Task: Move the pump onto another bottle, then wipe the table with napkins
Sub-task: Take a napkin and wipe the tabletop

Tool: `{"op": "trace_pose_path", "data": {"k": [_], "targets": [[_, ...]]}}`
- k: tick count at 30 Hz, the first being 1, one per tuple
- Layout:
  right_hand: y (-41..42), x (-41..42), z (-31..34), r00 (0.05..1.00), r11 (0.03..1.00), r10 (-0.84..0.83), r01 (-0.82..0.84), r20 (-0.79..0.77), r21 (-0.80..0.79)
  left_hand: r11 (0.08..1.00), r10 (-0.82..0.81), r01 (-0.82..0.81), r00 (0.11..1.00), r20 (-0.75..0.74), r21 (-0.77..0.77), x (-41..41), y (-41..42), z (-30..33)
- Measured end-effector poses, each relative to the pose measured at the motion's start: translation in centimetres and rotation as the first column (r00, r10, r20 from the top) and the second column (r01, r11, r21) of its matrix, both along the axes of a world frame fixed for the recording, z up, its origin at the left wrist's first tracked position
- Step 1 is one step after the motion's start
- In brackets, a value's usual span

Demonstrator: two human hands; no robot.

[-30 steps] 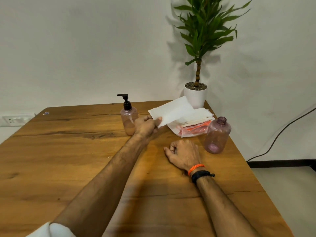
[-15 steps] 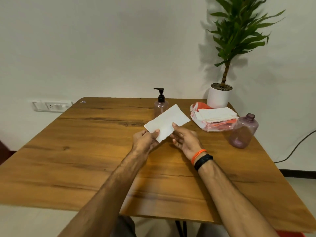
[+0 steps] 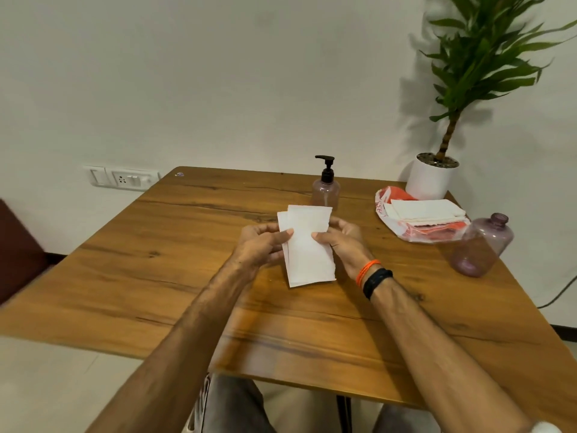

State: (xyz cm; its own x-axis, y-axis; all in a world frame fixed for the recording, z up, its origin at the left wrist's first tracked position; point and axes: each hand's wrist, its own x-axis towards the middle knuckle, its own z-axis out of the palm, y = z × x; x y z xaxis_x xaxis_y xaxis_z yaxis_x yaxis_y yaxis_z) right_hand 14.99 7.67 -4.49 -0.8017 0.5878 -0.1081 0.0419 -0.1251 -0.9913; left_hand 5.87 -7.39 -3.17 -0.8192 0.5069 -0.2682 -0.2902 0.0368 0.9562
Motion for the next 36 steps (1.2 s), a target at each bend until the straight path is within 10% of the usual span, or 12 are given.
{"op": "trace_pose_path", "data": {"k": [13,36], "targets": [[-2.1,-1.6,-0.1,0.979,0.922,0.094,-0.154,0.179,0.355,0.995,-0.027,0.01,0.983,-0.179,-0.097,-0.3,0.7,-1.3],[-2.3,-1.6,-0.2,0.968,0.969,0.224,-0.234,0.117,0.081,0.992,-0.106,0.094,0.984,-0.145,-0.09,0.4,1.1,-1.1]]}}
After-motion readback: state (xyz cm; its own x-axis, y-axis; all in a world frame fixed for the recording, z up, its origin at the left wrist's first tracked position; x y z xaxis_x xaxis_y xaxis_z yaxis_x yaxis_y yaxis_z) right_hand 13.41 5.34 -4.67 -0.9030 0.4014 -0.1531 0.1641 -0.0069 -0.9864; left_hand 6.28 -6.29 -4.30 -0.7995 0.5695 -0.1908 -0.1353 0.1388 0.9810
